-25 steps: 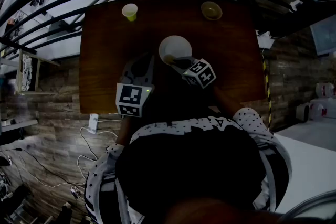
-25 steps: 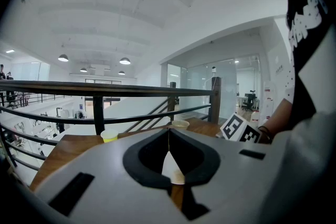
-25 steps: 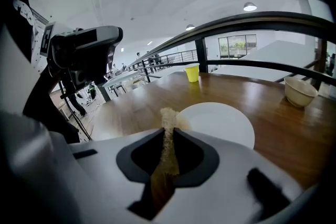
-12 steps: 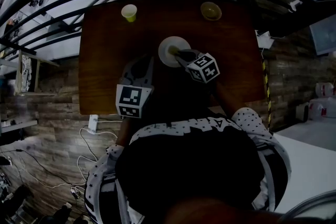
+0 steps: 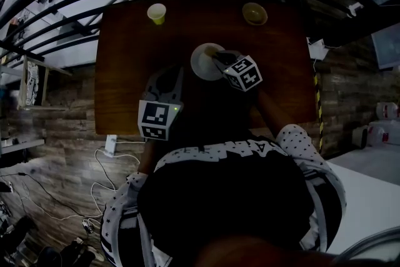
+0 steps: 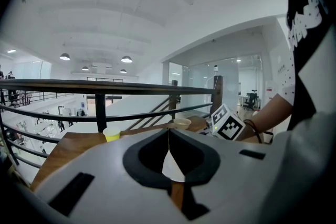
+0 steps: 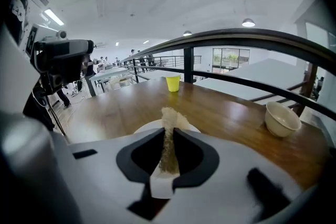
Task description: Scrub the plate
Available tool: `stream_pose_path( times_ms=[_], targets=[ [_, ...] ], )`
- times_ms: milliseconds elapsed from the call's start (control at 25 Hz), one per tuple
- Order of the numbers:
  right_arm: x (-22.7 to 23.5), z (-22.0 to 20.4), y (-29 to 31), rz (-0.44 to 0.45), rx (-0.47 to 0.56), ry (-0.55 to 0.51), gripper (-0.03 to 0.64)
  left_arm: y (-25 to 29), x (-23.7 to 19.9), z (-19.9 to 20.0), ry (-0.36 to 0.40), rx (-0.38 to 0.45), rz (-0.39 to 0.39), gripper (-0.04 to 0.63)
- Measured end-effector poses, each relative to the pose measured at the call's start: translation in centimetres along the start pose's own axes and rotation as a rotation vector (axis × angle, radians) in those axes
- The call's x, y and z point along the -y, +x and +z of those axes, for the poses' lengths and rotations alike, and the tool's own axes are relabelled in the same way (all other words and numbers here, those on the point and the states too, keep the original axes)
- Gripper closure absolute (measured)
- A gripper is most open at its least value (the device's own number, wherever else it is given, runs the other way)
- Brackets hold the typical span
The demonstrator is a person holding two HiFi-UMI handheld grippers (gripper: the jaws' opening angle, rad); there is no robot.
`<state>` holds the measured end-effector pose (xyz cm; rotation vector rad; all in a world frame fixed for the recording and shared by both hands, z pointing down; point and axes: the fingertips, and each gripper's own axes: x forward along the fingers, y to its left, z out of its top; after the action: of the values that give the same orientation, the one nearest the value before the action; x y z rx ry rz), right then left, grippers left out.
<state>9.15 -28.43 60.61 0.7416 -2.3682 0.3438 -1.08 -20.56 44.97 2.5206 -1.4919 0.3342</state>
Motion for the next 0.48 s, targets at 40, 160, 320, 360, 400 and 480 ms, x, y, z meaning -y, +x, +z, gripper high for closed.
stream_pose_path(
  times_ms=[40, 160, 320, 360, 400, 480],
  targets=[
    [0.3, 0.0, 0.1, -0.006, -0.007, -0.008, 0.566, 0.0, 0.0, 0.0, -0.001, -0.001, 0.0, 0.581],
    [0.8, 0.3, 0.5, -0.015, -0.008, -0.032, 0.568, 0.0, -0.3, -0.1, -0.004, -0.003, 0.005, 0.581],
    [1.1, 0.3, 0.8, -0.011, -0.015, -0.046, 0.568, 0.0, -0.5, -0.3, -0.007, -0.006, 0.013, 0.581],
    [1.3, 0.3, 0.9, -0.013, -0.015, -0.049, 0.568, 0.0, -0.5, -0.3, -0.007, -0.007, 0.014, 0.581],
    [1.4, 0.2, 1.0, -0.016, -0.018, -0.051, 0.566, 0.0, -0.5, -0.4, -0.006, -0.009, 0.015, 0.581],
    [1.6, 0.2, 1.1, -0.019, -0.022, -0.054, 0.566, 0.0, -0.6, -0.4, -0.006, -0.011, 0.016, 0.581]
  ],
)
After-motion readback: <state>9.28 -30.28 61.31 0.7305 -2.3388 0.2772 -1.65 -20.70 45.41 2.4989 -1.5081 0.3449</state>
